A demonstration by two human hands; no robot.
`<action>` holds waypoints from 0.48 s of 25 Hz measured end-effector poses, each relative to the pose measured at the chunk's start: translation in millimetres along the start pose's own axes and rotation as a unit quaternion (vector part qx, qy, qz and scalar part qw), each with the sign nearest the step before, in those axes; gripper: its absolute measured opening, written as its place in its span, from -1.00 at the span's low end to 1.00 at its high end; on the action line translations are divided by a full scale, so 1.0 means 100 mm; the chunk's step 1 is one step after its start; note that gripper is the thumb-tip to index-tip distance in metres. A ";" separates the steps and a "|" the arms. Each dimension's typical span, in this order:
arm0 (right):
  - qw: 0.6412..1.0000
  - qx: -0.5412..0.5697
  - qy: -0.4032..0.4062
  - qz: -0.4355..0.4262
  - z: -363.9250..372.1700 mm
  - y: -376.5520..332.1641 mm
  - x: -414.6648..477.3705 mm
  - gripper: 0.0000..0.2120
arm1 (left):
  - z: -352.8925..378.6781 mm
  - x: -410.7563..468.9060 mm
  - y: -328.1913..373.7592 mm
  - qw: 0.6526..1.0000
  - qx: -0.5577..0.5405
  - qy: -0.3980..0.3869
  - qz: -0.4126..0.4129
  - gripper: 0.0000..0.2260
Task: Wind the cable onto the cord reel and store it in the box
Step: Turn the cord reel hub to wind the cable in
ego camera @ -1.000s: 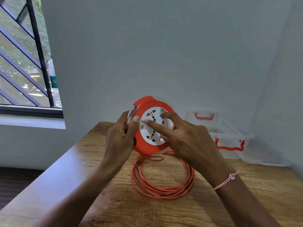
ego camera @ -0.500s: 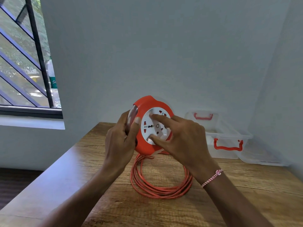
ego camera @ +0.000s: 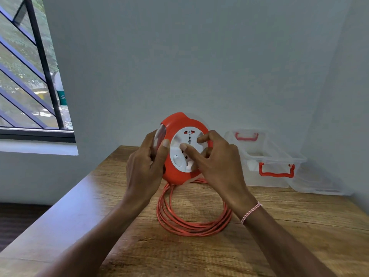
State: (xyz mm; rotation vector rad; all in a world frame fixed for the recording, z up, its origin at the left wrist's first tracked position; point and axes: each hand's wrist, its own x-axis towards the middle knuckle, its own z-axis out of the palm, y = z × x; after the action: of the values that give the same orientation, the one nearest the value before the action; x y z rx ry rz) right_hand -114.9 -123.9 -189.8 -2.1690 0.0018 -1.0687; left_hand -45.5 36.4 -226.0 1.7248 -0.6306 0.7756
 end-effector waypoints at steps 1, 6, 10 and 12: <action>0.995 -0.068 0.007 -0.074 -0.05 0.04 0.00 -0.53 | -0.02 0.01 -0.01 1.000 -0.002 -0.001 -0.006 -0.56; 0.867 -0.360 -0.064 -0.339 -0.17 0.23 0.03 -0.36 | -0.10 0.04 0.03 0.999 -0.030 -0.013 -0.021 -0.62; 0.855 -0.369 -0.013 -0.365 -0.15 0.22 -0.01 -0.30 | -0.10 0.04 0.07 0.998 -0.041 -0.026 -0.029 -0.71; 0.879 -0.317 0.023 -0.355 -0.13 0.16 -0.02 -0.39 | -0.09 0.03 0.06 0.999 -0.037 -0.018 -0.026 -0.69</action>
State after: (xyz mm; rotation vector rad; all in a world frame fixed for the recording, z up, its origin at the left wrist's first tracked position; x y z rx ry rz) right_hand -121.0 -143.1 -195.2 -2.8271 -0.5313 -1.7090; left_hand -49.5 42.8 -217.8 1.6837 -0.6289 0.6774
